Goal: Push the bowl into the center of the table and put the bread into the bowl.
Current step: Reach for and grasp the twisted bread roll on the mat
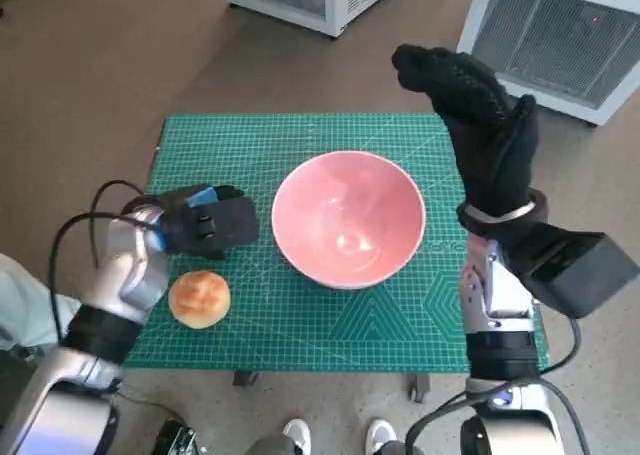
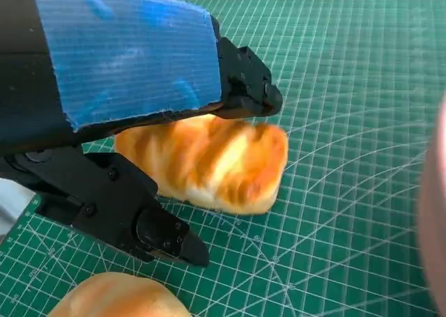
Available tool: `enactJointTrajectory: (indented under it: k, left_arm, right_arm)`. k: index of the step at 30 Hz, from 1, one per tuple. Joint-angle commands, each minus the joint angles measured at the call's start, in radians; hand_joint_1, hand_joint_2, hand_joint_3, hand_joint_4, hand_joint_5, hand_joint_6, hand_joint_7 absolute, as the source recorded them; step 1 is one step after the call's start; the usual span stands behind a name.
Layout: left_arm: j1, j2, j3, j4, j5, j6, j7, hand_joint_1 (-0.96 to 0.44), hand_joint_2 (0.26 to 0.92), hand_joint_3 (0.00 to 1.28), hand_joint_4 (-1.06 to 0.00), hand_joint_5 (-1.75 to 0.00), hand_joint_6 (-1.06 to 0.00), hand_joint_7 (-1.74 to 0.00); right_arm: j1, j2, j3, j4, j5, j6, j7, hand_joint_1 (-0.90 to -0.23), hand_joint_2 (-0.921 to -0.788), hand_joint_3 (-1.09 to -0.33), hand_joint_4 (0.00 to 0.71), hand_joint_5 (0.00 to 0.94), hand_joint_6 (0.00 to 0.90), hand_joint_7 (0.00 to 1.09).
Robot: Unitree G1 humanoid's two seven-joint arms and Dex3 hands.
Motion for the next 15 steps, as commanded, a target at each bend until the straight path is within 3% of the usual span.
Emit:
enactJointTrajectory:
  k: [1,2,4,7,15]
  left_arm:
    - [-0.012,-0.015,-0.023,0.092,0.029,-0.065,0.081,-0.01,0.829,0.01,-0.68,-0.36,-0.69,-0.25]
    - [-0.010,-0.013,-0.025,0.102,0.035,-0.086,0.109,-0.01,0.862,0.03,-0.70,-0.68,-0.66,-0.54]
    - [-0.009,-0.007,-0.030,0.119,0.045,-0.122,0.152,0.00,0.896,0.03,-0.73,-1.01,-0.67,-0.79]
    - [-0.012,-0.001,-0.033,0.138,0.056,-0.160,0.190,0.00,0.908,0.03,-0.74,-1.16,-0.70,-0.89]
    - [-0.002,0.038,0.019,0.048,0.024,-0.176,0.180,0.00,0.917,0.02,-0.74,-1.18,-0.70,-1.01]
  right_arm:
    - [0.028,-0.002,0.000,0.000,-0.006,0.007,-0.006,-0.739,-0.921,-0.752,0.190,0.001,0.109,0.38]
    - [0.028,-0.002,0.001,-0.001,-0.006,0.007,-0.006,-0.738,-0.921,-0.753,0.190,0.001,0.109,0.38]
    - [0.029,-0.002,0.001,-0.004,-0.006,0.007,-0.006,-0.736,-0.921,-0.754,0.191,0.001,0.109,0.38]
    - [0.029,-0.002,0.001,-0.005,-0.006,0.007,-0.006,-0.735,-0.921,-0.754,0.192,0.001,0.108,0.38]
    - [0.038,-0.002,0.003,-0.018,-0.009,0.006,-0.009,-0.733,-0.921,-0.753,0.193,0.002,0.107,0.39]
